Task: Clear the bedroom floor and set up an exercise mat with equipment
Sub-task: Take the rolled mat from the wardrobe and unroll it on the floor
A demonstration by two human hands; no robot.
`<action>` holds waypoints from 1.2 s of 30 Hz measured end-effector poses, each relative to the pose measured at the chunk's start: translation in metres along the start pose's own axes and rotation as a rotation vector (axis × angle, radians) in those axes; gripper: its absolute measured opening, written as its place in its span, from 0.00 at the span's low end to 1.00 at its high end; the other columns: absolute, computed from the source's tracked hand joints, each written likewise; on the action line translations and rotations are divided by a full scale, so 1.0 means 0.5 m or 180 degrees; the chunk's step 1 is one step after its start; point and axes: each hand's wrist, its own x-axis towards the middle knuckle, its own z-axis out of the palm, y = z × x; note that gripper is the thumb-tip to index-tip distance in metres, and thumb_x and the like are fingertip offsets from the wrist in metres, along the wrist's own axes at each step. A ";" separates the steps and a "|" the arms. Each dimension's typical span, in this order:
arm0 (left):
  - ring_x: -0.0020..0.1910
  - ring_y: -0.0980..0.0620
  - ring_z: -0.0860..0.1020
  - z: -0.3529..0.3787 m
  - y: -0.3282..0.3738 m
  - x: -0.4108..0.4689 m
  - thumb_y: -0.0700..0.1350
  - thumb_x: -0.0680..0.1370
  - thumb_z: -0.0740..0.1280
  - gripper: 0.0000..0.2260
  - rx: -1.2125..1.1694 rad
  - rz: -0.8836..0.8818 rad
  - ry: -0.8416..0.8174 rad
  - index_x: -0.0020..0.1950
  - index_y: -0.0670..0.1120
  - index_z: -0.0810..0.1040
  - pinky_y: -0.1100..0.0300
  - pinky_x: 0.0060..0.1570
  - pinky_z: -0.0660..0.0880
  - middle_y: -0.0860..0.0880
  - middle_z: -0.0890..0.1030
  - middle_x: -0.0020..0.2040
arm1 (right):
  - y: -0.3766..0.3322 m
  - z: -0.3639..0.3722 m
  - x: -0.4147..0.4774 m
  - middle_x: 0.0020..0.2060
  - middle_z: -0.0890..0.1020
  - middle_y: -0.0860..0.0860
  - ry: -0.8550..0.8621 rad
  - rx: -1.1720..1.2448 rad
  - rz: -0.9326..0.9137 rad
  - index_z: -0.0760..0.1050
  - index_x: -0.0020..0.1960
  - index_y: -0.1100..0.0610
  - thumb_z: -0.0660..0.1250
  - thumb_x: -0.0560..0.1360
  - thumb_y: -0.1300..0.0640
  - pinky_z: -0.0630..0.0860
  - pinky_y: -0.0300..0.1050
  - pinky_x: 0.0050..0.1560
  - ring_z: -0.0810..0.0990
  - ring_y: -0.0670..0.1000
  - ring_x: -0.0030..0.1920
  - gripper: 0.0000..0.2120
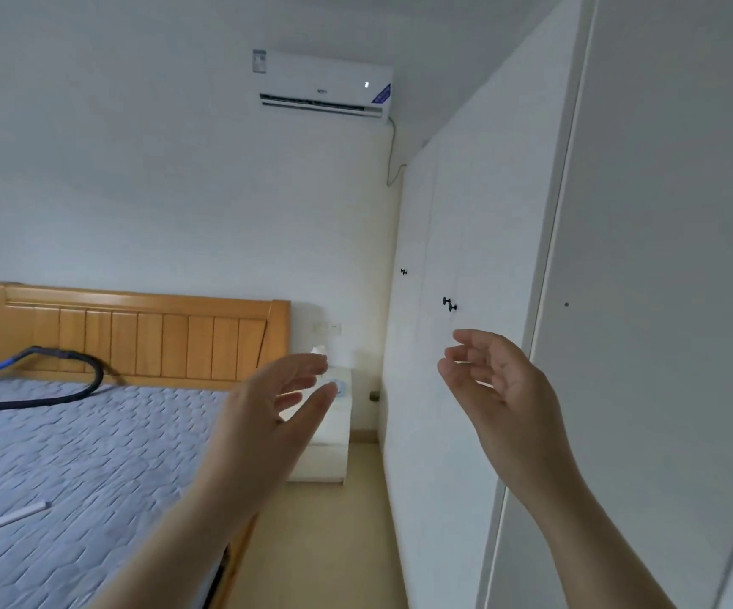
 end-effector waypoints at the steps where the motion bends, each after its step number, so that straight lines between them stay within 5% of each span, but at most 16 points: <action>1: 0.51 0.67 0.78 0.005 -0.030 0.030 0.54 0.72 0.67 0.14 0.0046 0.0037 -0.0032 0.58 0.57 0.76 0.73 0.49 0.75 0.64 0.79 0.52 | 0.015 0.019 0.023 0.49 0.82 0.43 0.0035 -0.0039 -0.0003 0.76 0.59 0.50 0.70 0.75 0.54 0.72 0.25 0.45 0.80 0.36 0.48 0.13; 5: 0.52 0.64 0.79 0.031 -0.138 0.147 0.50 0.74 0.68 0.13 0.0022 0.0115 -0.0123 0.58 0.57 0.75 0.66 0.51 0.77 0.62 0.80 0.52 | 0.091 0.096 0.119 0.49 0.82 0.42 0.0111 -0.0087 -0.0001 0.76 0.59 0.49 0.70 0.75 0.54 0.71 0.24 0.45 0.79 0.35 0.48 0.13; 19: 0.52 0.64 0.79 0.131 -0.477 0.521 0.50 0.75 0.68 0.12 -0.0232 0.0167 -0.0470 0.58 0.57 0.76 0.64 0.53 0.77 0.62 0.80 0.53 | 0.332 0.318 0.434 0.48 0.82 0.41 0.0453 -0.0381 0.0250 0.76 0.58 0.49 0.69 0.75 0.55 0.71 0.23 0.43 0.79 0.34 0.48 0.12; 36: 0.53 0.64 0.78 0.343 -0.795 0.891 0.49 0.74 0.70 0.12 -0.1316 0.0416 -0.1425 0.57 0.55 0.79 0.60 0.56 0.77 0.62 0.81 0.53 | 0.544 0.466 0.667 0.48 0.82 0.42 0.1501 -0.1567 0.0723 0.77 0.56 0.49 0.70 0.75 0.56 0.70 0.22 0.43 0.78 0.33 0.47 0.10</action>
